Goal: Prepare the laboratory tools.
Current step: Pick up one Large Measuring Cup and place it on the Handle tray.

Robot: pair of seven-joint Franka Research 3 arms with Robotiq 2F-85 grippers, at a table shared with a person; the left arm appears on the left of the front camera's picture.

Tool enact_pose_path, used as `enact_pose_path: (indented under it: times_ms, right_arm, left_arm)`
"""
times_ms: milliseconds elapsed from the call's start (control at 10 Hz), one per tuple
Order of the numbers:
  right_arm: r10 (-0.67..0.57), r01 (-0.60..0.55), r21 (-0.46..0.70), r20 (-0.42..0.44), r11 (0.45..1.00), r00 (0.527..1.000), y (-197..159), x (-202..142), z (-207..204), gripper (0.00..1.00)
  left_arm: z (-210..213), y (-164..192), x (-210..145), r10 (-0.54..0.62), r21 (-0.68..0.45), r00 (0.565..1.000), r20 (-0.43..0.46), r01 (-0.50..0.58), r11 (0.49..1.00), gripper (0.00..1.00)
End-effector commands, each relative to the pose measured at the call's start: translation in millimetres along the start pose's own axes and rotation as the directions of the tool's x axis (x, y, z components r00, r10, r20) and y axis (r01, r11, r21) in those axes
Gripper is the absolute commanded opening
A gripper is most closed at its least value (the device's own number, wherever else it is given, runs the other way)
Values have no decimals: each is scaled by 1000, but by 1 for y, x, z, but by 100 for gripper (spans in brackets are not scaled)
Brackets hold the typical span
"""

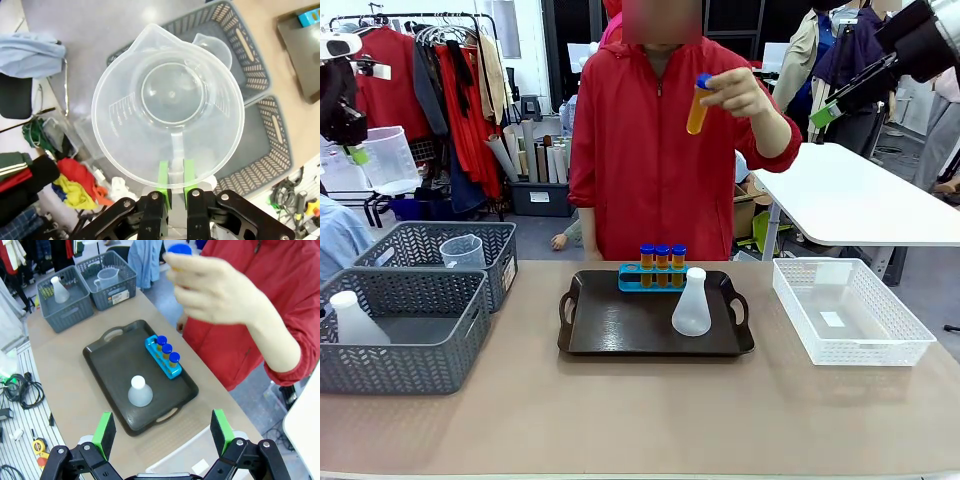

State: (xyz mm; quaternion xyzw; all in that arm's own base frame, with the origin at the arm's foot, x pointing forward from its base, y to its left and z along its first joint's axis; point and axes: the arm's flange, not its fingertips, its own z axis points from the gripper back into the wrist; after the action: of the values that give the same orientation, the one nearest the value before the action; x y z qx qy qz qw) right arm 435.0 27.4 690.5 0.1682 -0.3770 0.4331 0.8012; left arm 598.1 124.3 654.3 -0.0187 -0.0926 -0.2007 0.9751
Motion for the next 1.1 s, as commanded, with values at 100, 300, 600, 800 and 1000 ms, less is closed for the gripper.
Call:
enact_pose_path:
  times_ms: [100,300,600,800,1000]
  right_arm:
    - [4,-4,2,8,1000,1000,0,1,1,100]
    - [4,-4,2,8,1000,1000,0,1,1,100]
    - [4,-4,2,8,1000,1000,0,1,1,100]
    - [4,-4,2,8,1000,1000,0,1,1,100]
    - [4,-4,2,8,1000,1000,0,1,1,100]
  left_arm:
    - [-4,4,2,19,-30,999,-31,-20,999,0]
    - [35,-11,13,-59,-51,998,33,61,997,0]
    - [101,-59,20,-229,-57,966,117,236,970,0]
    - [133,-96,27,-312,-17,931,189,321,947,0]
    - [161,-135,40,-433,18,866,250,443,897,0]
